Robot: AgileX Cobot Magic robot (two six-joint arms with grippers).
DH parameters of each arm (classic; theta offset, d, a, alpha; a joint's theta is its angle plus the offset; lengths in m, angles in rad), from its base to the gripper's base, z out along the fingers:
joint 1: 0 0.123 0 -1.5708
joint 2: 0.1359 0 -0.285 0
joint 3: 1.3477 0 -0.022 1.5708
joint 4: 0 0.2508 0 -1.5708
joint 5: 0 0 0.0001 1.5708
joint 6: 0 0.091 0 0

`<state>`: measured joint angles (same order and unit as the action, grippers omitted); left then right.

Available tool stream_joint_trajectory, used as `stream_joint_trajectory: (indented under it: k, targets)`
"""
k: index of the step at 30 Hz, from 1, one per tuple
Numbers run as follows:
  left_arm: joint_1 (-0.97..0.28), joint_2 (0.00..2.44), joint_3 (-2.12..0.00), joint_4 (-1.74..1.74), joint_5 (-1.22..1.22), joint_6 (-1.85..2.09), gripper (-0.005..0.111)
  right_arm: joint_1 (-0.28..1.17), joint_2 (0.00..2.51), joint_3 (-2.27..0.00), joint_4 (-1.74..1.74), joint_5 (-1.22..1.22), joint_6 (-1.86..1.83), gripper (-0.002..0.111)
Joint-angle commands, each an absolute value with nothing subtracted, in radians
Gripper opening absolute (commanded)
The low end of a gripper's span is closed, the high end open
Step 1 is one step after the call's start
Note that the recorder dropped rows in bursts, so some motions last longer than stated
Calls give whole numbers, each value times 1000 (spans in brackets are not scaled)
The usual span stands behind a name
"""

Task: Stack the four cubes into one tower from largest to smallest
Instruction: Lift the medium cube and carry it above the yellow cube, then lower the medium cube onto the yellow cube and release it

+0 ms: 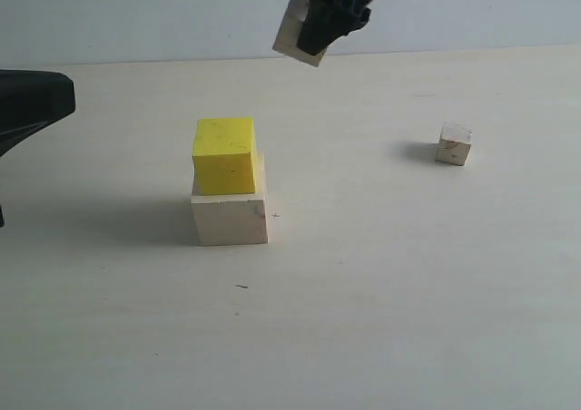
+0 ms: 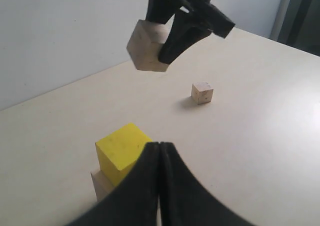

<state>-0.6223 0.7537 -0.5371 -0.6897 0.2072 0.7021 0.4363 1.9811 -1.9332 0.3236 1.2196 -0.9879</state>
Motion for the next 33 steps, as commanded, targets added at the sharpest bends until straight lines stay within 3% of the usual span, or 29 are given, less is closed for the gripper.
stream_joint_trajectory:
  k: [1, 16, 33]
  targets:
    - [-628, 745, -536, -687, 212, 701, 0, 502, 2040, -1998, 319, 1221, -1003, 0]
    - [-628, 745, -536, -687, 259, 701, 0, 664, 2099, -2012, 199, 1221, -998, 0]
    - [-628, 745, -536, -687, 259, 701, 0, 675, 2099, -2012, 176, 1221, -888, 0]
